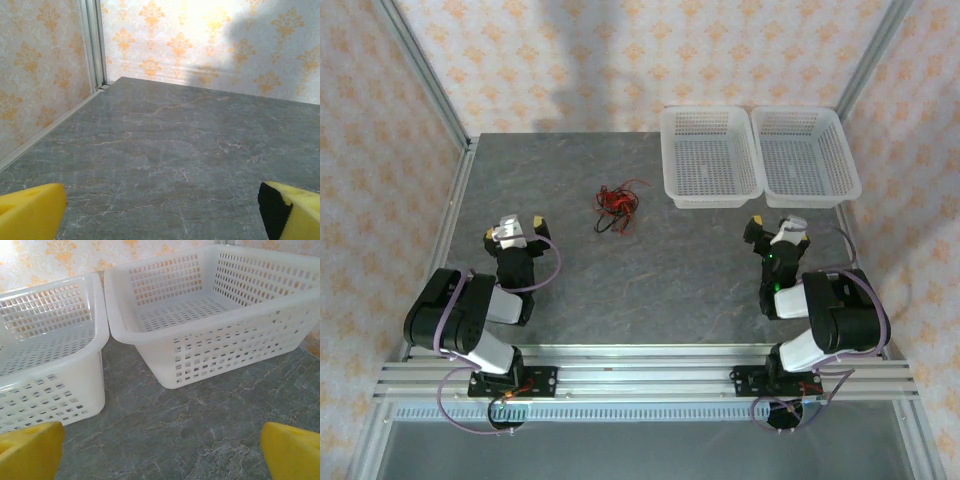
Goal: Untangle the cables
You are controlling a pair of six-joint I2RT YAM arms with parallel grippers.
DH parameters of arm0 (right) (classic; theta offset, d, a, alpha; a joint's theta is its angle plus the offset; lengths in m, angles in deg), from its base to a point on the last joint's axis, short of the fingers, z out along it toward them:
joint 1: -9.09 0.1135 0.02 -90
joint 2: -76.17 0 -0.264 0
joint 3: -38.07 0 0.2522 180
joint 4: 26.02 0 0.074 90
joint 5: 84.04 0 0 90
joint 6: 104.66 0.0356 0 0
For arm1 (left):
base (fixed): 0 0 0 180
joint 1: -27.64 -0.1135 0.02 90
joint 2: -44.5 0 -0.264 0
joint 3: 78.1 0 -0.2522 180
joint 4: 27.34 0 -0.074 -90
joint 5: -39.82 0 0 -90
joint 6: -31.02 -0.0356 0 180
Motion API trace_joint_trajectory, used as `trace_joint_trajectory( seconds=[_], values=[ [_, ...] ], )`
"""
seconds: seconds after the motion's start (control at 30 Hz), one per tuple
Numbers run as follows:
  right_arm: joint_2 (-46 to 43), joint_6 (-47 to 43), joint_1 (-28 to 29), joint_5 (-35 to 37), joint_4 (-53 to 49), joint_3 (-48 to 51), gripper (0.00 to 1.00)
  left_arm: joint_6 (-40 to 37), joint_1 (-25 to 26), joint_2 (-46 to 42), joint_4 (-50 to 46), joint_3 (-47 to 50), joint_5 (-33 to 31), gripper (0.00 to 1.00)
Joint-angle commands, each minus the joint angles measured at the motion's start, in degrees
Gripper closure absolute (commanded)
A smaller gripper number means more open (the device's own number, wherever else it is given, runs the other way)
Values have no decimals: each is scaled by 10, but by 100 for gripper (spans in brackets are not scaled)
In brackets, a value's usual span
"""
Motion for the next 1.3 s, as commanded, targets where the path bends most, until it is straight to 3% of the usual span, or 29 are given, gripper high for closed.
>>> trace_joint_trajectory(
  seconds=[0.0, 1.1, 1.27],
  values=[
    [4, -8, 4, 14, 22, -10, 0, -7, -5, 8, 26, -9, -7, 0],
    [4, -11, 4, 9, 21, -10, 0, 0, -17, 7, 7, -17, 18, 0],
    [-46, -14, 4, 0, -56, -31, 5, 9, -17, -32, -28, -18, -10, 1]
  ],
)
